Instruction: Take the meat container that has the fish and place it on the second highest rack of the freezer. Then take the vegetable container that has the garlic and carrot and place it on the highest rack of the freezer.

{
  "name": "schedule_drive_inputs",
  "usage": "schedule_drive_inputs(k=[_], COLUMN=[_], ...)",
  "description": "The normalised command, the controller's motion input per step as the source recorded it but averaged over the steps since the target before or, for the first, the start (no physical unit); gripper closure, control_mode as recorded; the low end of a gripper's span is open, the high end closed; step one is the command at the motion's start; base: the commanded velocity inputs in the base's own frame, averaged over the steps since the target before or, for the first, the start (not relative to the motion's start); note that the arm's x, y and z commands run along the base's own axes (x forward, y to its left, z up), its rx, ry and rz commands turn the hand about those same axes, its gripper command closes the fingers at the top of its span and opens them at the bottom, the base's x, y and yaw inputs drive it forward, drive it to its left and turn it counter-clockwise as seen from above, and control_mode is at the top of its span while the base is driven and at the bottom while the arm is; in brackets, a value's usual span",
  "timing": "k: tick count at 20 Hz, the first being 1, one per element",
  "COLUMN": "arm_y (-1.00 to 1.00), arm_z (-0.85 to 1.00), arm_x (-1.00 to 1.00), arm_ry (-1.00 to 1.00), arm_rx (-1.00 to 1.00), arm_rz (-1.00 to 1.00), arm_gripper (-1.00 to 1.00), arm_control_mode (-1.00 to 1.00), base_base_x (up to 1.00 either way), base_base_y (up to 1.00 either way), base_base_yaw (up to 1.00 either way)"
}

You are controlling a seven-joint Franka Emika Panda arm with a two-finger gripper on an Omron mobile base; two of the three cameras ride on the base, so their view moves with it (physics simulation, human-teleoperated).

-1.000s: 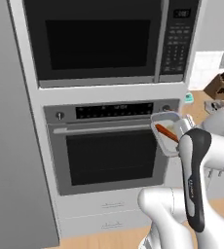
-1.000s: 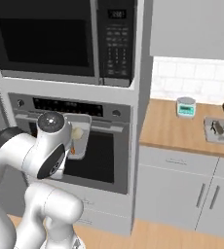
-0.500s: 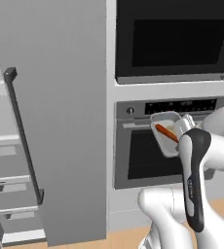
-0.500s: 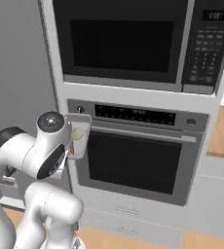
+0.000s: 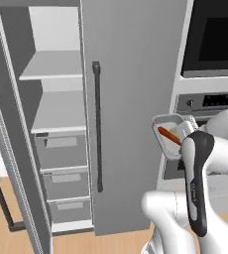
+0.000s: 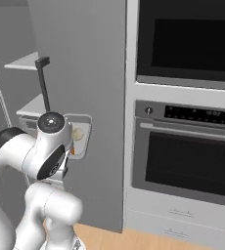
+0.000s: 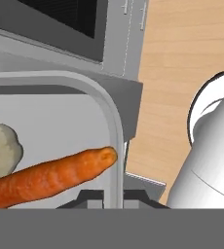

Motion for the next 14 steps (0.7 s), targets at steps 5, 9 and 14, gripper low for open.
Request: schedule_drive_inputs(k=[5,9,14], arm_y=[0.0,0.0,0.0], arm_z=[0.0,0.0,0.0], arm_x=[0.0,0.0,0.0], arm_ry=[0.0,0.0,0.0], arm_rx=[0.0,0.0,0.0], arm_rz=[0.0,0.0,0.0], arm_gripper=[1.0,1.0,1.0], arm_control_mode=[1.0,1.0,1.0], base_base_x=[-0.14,0.58,0.57], base_base_y=[0.99,0.38,0.24], base_base_yaw=[0.0,0.05,0.07])
